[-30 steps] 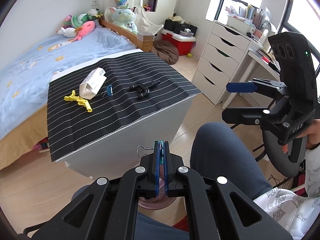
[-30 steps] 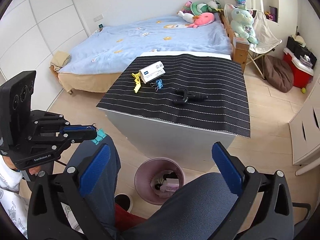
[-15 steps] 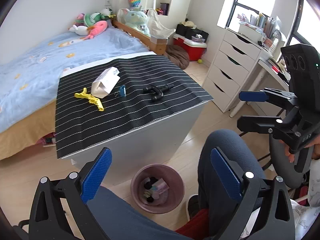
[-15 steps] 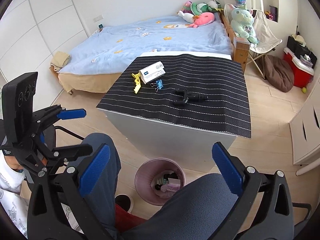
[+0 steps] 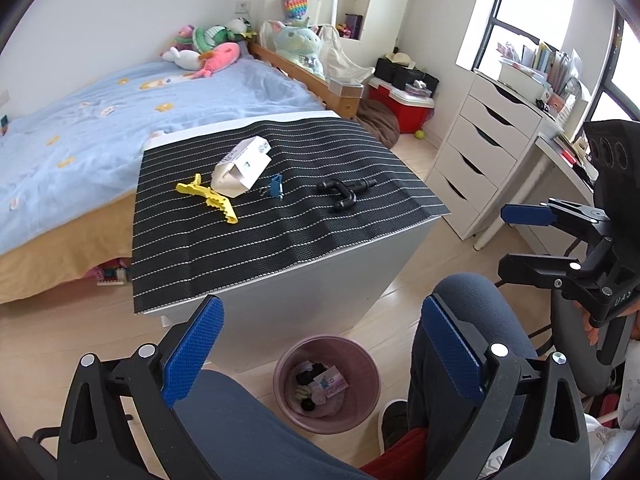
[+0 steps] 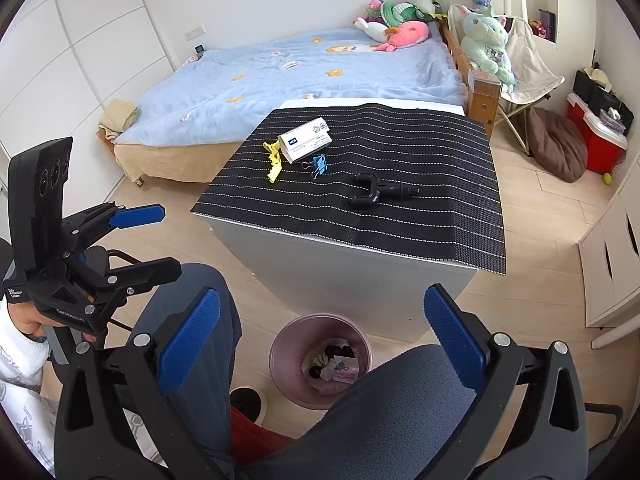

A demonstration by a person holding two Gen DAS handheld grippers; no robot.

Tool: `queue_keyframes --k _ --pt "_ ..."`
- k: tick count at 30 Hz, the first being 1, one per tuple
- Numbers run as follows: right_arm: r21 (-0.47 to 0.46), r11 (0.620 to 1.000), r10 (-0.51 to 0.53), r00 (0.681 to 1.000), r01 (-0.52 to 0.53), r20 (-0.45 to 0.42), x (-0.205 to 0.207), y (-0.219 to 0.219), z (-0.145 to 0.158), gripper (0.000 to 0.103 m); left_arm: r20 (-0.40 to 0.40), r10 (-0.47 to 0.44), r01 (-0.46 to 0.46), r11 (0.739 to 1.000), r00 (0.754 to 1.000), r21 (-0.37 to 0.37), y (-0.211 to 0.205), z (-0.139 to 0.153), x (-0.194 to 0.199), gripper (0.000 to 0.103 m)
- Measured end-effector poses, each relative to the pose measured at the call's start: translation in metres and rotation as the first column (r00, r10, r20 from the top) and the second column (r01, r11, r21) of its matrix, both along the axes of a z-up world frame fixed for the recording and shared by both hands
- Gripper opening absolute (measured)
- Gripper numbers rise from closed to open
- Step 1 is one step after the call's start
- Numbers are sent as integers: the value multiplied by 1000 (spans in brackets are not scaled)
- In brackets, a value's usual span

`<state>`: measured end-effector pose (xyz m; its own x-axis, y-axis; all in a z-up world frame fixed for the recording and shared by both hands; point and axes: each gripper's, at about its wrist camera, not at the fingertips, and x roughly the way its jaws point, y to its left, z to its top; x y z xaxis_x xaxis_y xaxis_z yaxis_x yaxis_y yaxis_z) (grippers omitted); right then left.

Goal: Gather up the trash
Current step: 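Move the open right tool down over the black plastic handle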

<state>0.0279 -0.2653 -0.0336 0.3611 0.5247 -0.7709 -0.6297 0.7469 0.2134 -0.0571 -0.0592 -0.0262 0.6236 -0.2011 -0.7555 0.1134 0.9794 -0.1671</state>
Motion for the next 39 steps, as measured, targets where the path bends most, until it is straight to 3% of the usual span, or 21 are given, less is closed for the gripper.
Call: queue_keyframes --k 10,20,28,39 --pt "-21 998 -57 998 57 4 27 8 7 100 34 50 -51 999 998 19 17 8 13 95" --pt "-74 994 -72 997 74 26 83 35 14 100 41 73 -73 997 997 14 28 9 24 95" --pt "-185 977 -112 993 104 -30 140 66 -7 100 38 85 -86 996 996 10 36 6 24 95" --pt "-310 947 -146 969 80 -197 192 89 -58 100 44 104 -105 994 994 6 41 6 22 95"
